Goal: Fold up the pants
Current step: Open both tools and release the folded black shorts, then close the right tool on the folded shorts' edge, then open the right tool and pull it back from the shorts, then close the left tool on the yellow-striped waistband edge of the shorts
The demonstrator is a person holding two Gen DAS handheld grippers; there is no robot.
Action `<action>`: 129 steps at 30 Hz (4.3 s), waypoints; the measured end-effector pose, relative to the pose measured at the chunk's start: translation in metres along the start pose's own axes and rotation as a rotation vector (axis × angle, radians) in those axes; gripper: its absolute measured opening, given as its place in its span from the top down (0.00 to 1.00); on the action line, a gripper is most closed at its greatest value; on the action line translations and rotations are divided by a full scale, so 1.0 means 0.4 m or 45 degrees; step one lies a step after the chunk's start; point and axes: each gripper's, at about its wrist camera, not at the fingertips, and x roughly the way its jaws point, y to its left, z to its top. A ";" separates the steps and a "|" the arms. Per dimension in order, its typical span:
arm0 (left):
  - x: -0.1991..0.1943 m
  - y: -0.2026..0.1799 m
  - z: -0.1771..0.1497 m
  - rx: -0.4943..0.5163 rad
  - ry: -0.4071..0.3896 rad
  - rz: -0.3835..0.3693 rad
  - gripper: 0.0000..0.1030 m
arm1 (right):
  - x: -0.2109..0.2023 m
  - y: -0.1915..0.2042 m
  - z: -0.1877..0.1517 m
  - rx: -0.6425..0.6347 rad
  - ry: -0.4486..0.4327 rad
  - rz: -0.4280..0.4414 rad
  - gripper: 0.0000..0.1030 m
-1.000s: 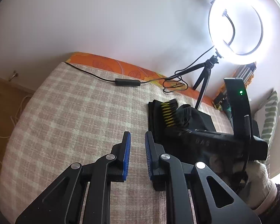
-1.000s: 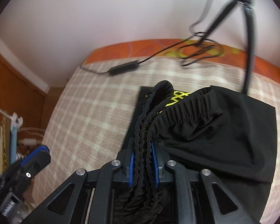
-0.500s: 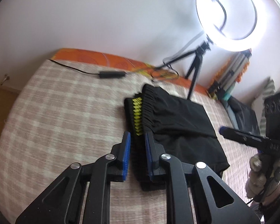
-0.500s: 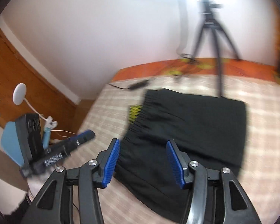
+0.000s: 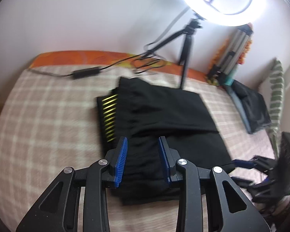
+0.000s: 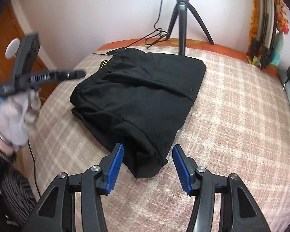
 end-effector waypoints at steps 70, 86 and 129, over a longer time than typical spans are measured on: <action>0.018 0.141 0.025 -0.071 0.092 0.008 0.54 | -0.032 -0.042 -0.031 -0.059 -0.015 0.098 0.59; 0.175 0.211 0.098 -0.184 0.206 -0.087 0.44 | -0.038 -0.215 0.087 0.223 -0.055 0.280 0.29; 0.336 0.081 0.207 0.282 0.152 0.046 0.40 | 0.132 -0.261 0.217 0.189 0.102 0.350 0.43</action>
